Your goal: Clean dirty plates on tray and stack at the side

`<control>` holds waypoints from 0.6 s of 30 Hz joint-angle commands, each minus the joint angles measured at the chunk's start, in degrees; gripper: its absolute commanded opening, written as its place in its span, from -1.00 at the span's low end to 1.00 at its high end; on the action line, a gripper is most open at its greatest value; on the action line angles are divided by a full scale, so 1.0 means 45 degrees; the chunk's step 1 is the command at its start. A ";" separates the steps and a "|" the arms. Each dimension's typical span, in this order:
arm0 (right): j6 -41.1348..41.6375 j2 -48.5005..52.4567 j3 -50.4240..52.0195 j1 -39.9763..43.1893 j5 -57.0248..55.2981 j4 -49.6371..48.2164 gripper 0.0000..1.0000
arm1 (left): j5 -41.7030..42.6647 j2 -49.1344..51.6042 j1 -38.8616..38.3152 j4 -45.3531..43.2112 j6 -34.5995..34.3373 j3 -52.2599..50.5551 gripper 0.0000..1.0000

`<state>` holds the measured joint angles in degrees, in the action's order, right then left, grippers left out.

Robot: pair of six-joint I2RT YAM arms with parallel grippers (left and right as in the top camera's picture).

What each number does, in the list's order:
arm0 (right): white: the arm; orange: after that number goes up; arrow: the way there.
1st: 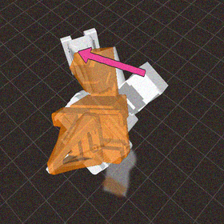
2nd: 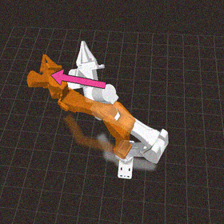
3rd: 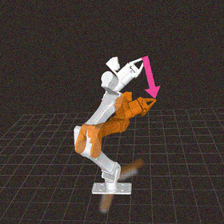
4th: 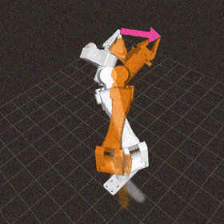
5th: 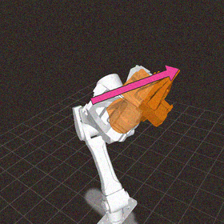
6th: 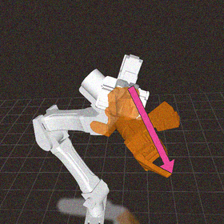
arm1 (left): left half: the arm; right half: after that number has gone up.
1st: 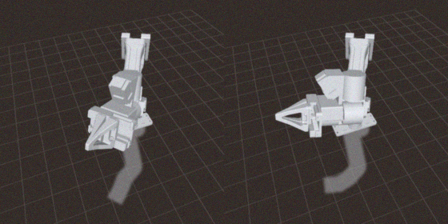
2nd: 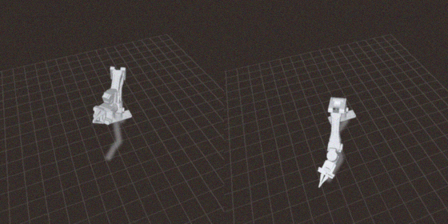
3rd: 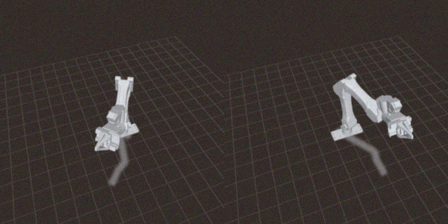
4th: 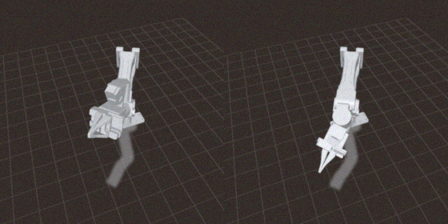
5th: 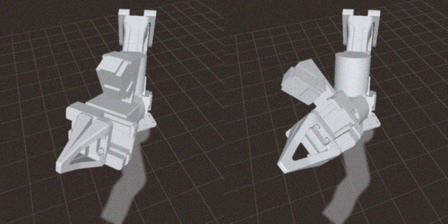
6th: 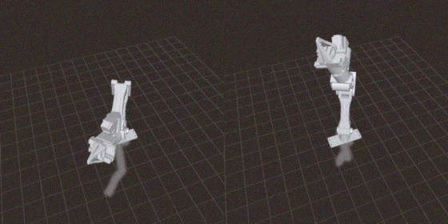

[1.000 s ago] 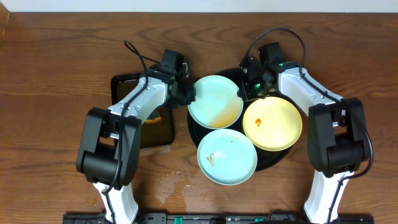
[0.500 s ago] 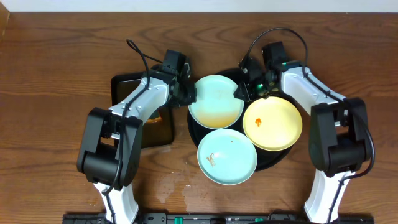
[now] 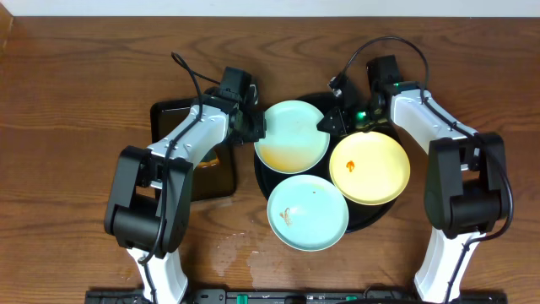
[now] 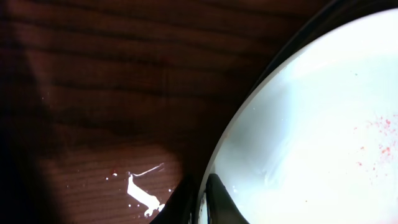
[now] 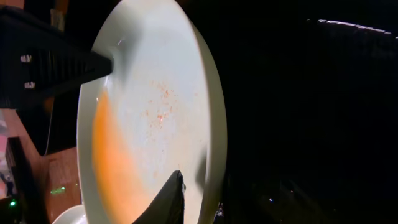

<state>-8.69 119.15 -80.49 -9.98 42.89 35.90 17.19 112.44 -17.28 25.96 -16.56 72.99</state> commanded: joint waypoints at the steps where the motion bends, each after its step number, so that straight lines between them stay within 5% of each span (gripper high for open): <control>1: -0.0325 0.0408 0.0005 -0.0238 0.1399 0.0155 -0.64 | -0.1010 0.0389 0.0107 0.0005 0.0049 -0.0126 -0.85; 12: -0.0374 0.0476 0.0005 -0.0466 0.1870 0.0287 -0.48 | -0.0923 0.0389 0.0102 -0.0044 0.0044 -0.0126 -0.85; 18: -0.0369 0.0612 0.0005 -0.0690 0.1860 0.0277 -0.64 | -0.0923 0.0389 0.0107 -0.0044 0.0044 -0.0126 -0.85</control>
<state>-9.06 120.88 -80.49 -10.63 45.78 37.01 16.80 112.44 -17.26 25.56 -16.43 72.99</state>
